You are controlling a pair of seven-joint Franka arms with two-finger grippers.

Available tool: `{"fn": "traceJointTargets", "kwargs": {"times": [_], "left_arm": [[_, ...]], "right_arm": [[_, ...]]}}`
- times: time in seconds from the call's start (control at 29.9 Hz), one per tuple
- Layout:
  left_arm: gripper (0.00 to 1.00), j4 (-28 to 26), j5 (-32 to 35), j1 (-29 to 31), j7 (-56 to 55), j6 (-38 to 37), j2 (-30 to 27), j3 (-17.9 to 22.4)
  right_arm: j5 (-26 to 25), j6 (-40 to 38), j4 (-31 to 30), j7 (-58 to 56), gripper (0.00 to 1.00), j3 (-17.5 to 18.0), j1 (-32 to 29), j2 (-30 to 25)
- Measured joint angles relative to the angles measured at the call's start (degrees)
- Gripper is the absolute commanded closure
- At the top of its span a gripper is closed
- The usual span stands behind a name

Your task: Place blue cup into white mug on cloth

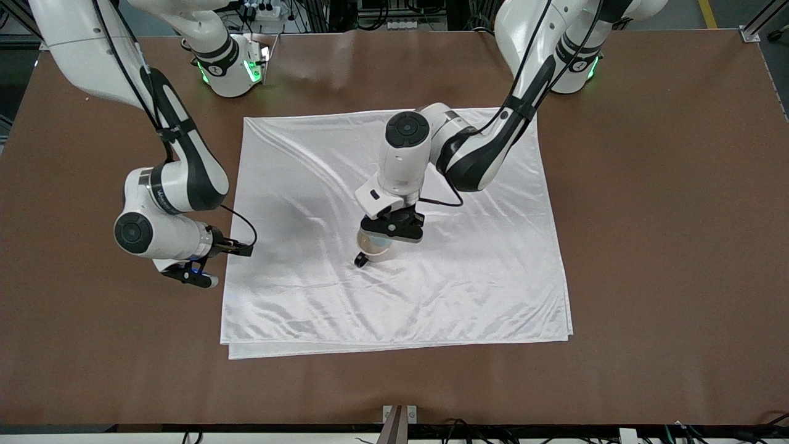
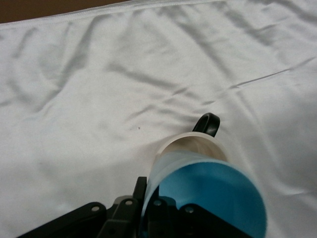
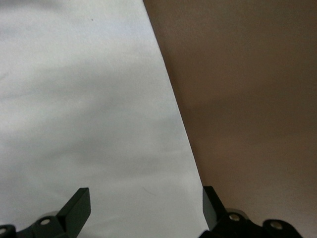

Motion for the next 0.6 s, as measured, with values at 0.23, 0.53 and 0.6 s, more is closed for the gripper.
{"fn": "traceJointTargets", "kwargs": {"times": [0.23,0.53,0.6], "left_arm": [[1.00,0.0,0.0,-0.5,0.0,1.7,1.4,0.0],[1.00,0.1,0.0,-0.9,0.0,3.4,2.5,0.0],[1.00,0.1,0.0,-0.9,0.0,3.9,2.7,0.0]], "right_arm": [[0.0,0.0,-7.4,0.0,0.00,0.3,0.5,-6.4],[0.0,-1.2,-15.3,0.2,0.00,0.5,1.8,-16.0],[0.0,-3.1,-15.7,0.3,0.00,0.5,2.1,-17.9]]}}
